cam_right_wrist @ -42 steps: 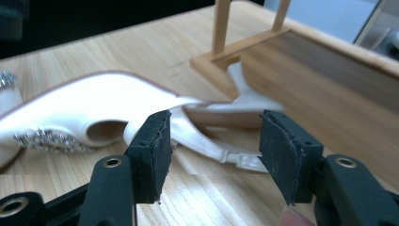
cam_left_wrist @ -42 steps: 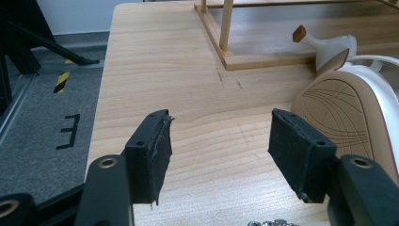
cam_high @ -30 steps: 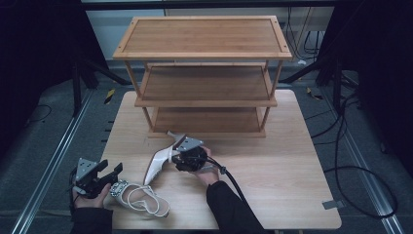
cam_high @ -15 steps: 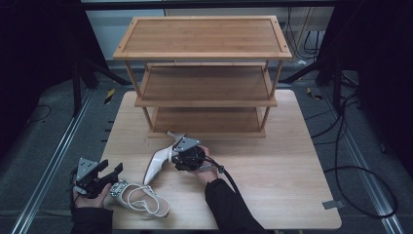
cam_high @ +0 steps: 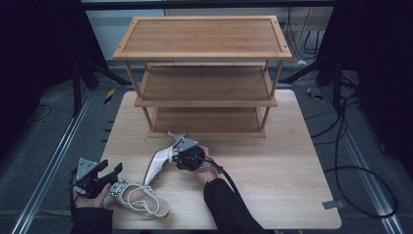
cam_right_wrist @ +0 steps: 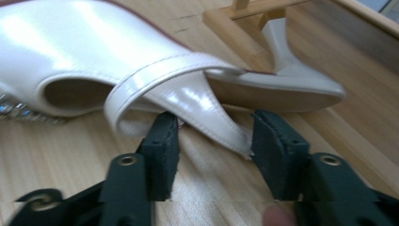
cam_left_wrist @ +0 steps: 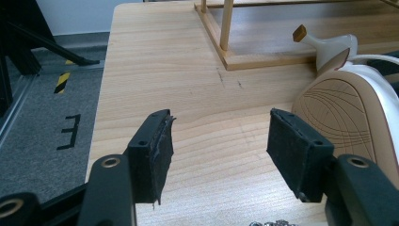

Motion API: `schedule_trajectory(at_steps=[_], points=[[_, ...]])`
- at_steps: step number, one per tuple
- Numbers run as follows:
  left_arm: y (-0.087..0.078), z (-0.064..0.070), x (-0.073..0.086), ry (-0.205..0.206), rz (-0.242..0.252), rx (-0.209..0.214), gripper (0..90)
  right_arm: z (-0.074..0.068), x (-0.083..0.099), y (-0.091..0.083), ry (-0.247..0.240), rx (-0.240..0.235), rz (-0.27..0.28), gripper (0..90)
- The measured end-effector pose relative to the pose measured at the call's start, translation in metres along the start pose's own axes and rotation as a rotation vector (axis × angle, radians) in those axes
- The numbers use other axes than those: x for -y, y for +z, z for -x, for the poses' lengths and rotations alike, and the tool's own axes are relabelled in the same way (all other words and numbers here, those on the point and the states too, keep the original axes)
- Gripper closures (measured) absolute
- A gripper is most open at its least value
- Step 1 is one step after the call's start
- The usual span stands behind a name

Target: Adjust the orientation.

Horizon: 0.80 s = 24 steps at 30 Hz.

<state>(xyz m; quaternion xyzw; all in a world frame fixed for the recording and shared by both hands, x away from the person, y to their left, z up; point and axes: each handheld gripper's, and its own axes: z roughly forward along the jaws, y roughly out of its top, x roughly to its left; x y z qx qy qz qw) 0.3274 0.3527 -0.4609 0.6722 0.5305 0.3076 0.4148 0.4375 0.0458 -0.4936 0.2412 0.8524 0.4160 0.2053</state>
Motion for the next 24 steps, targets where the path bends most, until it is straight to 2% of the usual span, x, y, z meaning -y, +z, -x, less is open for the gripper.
schedule_trajectory(at_steps=[1,3,5,8,24], points=[[0.0,0.0,0.0,0.001,-0.001,0.0,39.5,0.0,0.0,0.0,0.0,0.0,0.0,57.0],[0.0,-0.001,0.0,0.001,-0.001,-0.002,39.6,-0.001,0.0,0.0,0.008,0.0,0.01,65.1],[0.0,0.0,0.0,0.001,0.001,-0.002,39.7,-0.004,-0.003,-0.003,-0.006,0.005,0.023,74.8],[-0.001,0.0,0.0,0.002,0.003,-0.004,39.7,-0.003,-0.006,-0.005,0.001,0.007,0.038,80.2],[-0.001,0.0,-0.001,0.007,0.001,0.001,39.8,0.001,-0.024,0.002,0.037,0.02,0.047,82.8]])
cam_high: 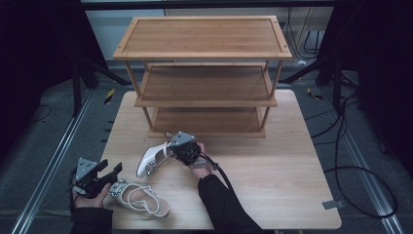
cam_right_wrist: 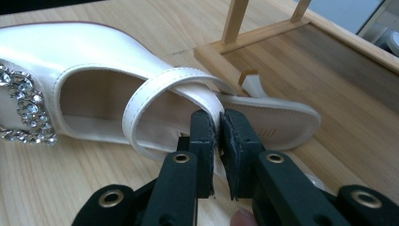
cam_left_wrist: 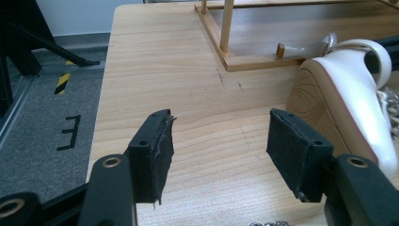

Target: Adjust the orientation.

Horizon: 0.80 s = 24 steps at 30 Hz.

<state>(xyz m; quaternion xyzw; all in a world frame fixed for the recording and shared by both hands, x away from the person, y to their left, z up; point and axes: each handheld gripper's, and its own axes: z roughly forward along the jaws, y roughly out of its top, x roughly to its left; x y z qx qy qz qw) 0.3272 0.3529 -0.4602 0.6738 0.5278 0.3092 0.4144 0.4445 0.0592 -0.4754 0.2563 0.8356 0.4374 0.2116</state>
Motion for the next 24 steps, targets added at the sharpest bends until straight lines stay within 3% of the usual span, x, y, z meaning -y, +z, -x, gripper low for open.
schedule_trajectory(at_steps=[13,24], points=[[-0.002,0.006,-0.003,0.01,0.014,0.033,39.7,-0.005,-0.015,0.01,0.013,0.017,0.031,80.4],[-0.003,0.005,-0.003,0.008,0.017,0.031,40.4,-0.011,-0.031,0.025,0.014,0.016,0.056,76.7]])
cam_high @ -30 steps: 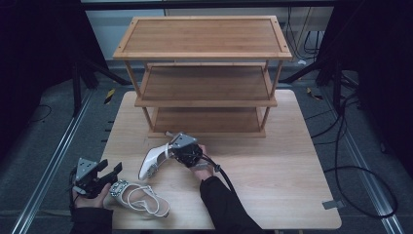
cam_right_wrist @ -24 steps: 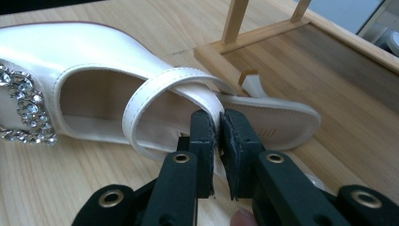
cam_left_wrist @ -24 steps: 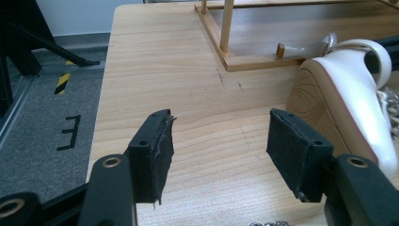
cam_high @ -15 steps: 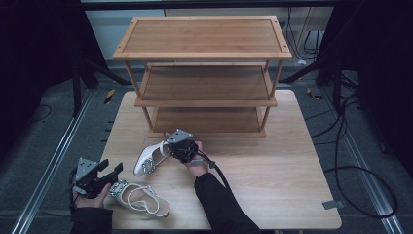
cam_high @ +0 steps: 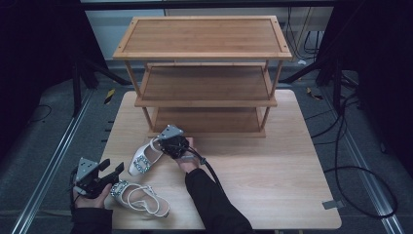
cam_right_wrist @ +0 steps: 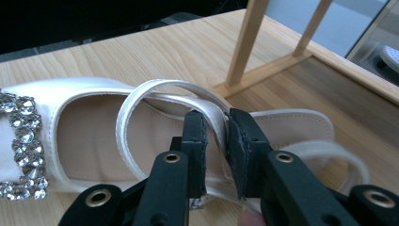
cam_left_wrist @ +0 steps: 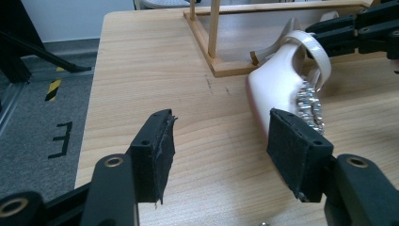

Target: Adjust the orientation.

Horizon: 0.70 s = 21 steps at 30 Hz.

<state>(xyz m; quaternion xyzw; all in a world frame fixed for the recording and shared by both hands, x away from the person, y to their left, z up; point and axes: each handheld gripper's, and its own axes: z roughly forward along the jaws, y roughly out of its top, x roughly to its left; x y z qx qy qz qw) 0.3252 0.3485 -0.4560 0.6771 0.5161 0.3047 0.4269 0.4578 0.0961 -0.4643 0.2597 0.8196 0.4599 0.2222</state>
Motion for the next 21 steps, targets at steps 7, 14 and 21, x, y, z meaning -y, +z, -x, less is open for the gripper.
schedule_trajectory(at_steps=[7,14,21], points=[[0.0,-0.003,0.001,-0.011,-0.004,-0.014,40.6,-0.008,-0.009,0.012,-0.016,-0.008,0.018,70.7],[0.0,-0.006,0.002,-0.016,-0.008,-0.028,41.4,-0.004,-0.018,0.008,0.033,-0.071,0.101,64.9],[-0.002,-0.01,0.003,-0.033,-0.009,-0.047,43.0,0.005,-0.017,-0.007,0.041,-0.084,0.102,59.3]])
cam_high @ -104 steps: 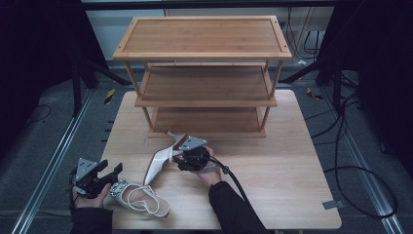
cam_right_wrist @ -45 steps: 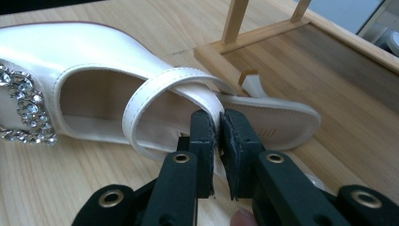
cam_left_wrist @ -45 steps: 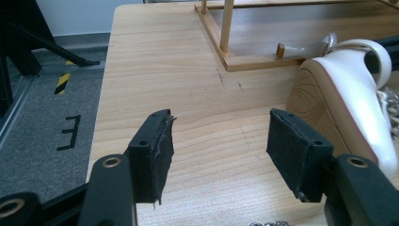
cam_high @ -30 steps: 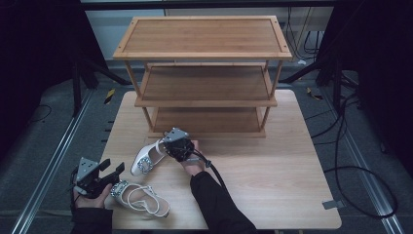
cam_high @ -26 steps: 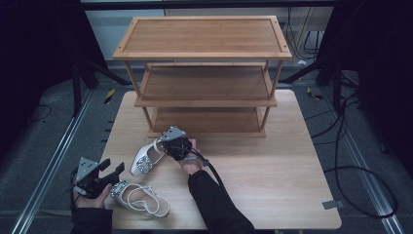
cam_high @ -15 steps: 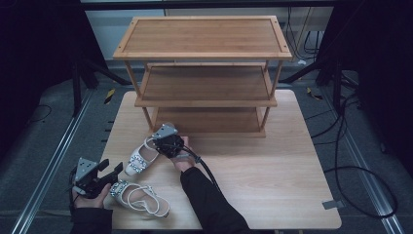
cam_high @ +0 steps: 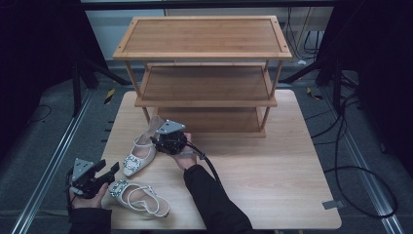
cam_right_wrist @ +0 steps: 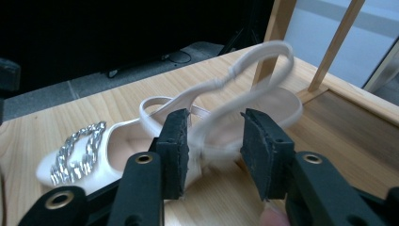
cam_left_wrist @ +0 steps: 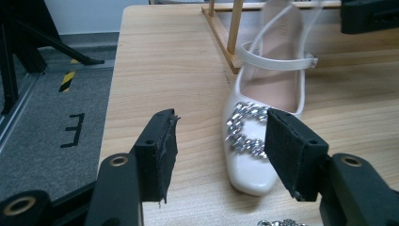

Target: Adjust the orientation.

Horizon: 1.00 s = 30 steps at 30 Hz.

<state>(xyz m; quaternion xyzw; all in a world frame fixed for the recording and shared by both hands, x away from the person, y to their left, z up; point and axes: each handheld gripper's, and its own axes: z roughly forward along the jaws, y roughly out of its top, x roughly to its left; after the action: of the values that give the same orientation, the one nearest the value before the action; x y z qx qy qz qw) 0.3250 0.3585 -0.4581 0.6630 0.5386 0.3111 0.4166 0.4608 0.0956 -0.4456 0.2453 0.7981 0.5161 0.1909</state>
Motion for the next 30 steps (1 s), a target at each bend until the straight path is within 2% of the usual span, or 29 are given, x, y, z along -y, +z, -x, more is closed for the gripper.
schedule_trajectory(at_steps=[7,13,19,28,30], points=[[0.0,-0.001,0.0,-0.006,-0.002,-0.004,43.6,0.003,0.01,0.001,0.022,-0.009,-0.042,56.0],[0.0,-0.001,0.001,-0.011,-0.001,-0.002,43.9,-0.003,0.017,0.014,0.0,-0.029,-0.069,51.4],[0.001,-0.001,0.001,-0.006,-0.005,0.002,43.9,-0.008,0.019,0.024,-0.015,-0.027,-0.071,48.4],[0.001,-0.001,0.001,-0.006,-0.007,0.004,44.0,-0.01,0.02,0.034,-0.035,-0.031,-0.096,49.7],[0.001,0.0,0.001,-0.006,-0.007,0.005,44.0,-0.012,0.021,0.034,-0.069,-0.006,-0.112,56.0]])
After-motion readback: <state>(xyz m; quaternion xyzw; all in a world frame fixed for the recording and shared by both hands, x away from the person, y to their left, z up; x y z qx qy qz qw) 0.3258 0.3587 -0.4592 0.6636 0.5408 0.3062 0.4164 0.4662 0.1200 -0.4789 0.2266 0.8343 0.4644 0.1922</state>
